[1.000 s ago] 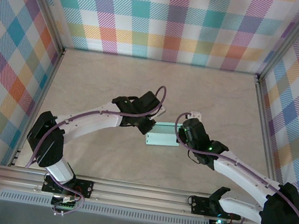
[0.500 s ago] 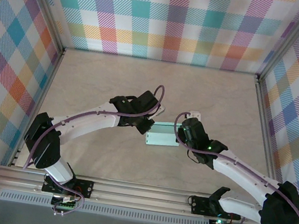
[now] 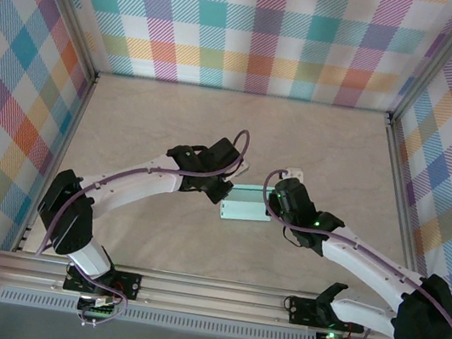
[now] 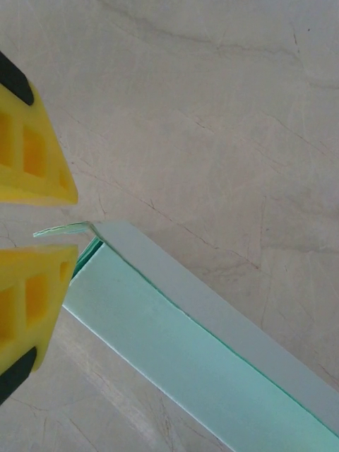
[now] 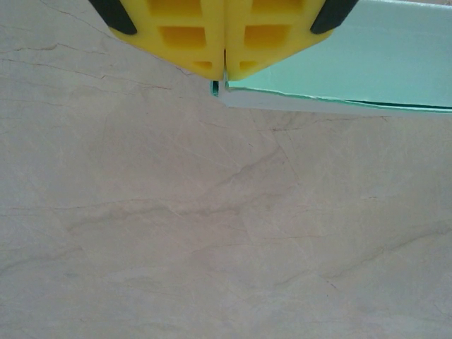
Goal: Fold the paper box
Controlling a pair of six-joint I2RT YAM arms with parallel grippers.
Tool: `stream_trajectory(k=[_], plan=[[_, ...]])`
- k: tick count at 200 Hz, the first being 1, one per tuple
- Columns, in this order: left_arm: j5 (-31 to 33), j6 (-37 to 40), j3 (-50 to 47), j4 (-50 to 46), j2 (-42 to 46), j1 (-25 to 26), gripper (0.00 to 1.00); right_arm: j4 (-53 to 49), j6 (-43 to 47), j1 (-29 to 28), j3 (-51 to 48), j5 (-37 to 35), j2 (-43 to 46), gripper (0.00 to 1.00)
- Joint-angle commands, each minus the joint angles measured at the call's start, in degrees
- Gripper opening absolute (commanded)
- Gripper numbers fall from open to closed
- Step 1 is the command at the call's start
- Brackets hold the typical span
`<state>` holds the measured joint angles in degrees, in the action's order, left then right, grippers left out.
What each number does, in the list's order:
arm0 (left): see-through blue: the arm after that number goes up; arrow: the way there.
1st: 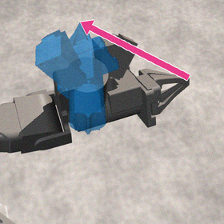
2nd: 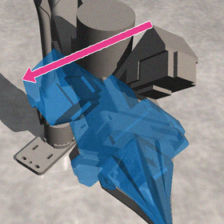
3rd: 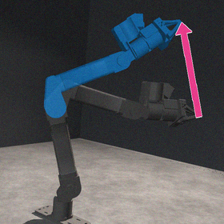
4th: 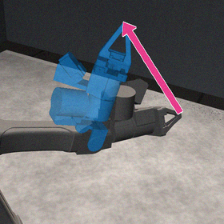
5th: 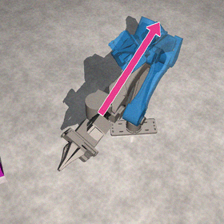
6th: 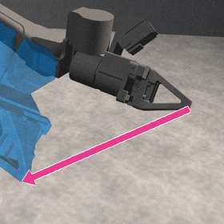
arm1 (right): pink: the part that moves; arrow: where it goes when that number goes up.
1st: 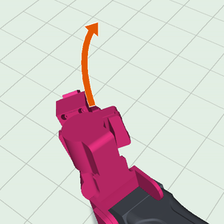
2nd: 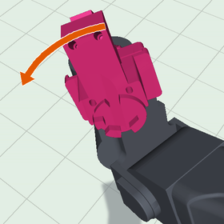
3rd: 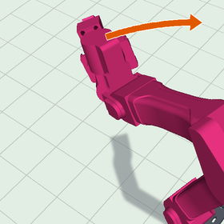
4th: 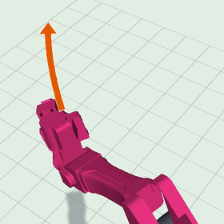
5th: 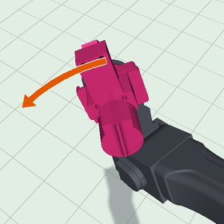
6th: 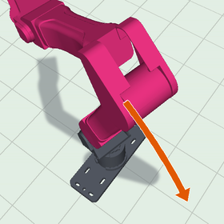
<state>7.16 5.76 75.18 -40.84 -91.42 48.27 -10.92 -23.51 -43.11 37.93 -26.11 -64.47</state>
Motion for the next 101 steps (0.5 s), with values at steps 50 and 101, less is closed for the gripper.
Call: stream_trajectory(k=[50,101], plan=[[-0.3,0.0,0.9,-2.1,-0.8,0.4,0.11,-2.9,0.0,-0.4,0.5,2.1,-1.0,0.03],[-1.9,-0.7,1.4,-2.1,-0.2,0.5,0.0,-2.8,0.0,-0.4,0.7,2.3,-0.9,0.03]])
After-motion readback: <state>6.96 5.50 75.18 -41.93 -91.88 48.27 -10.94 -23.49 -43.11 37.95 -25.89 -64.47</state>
